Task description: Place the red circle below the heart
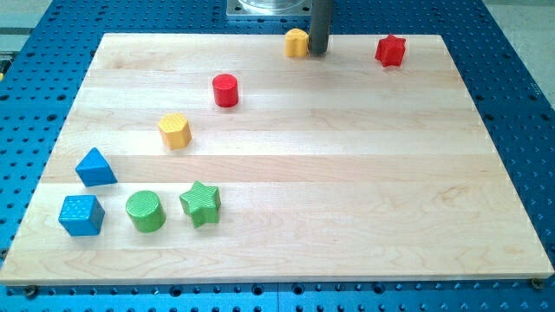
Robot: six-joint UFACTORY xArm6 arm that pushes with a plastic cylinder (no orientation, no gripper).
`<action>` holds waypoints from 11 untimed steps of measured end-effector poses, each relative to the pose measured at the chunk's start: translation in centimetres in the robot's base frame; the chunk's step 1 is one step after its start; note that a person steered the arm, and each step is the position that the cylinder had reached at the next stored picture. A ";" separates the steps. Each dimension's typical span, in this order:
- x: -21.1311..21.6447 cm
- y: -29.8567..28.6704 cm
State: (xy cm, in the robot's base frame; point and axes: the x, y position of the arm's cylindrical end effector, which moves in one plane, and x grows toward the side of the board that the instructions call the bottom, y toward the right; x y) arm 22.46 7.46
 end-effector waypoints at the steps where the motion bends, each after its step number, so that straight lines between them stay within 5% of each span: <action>1: 0.1 0.0; 3: 15.7 -12.3; 5: 15.1 -28.5; 7: 14.3 -15.0; 9: 7.8 -16.8; 10: 6.1 -7.9; 11: 6.0 -5.3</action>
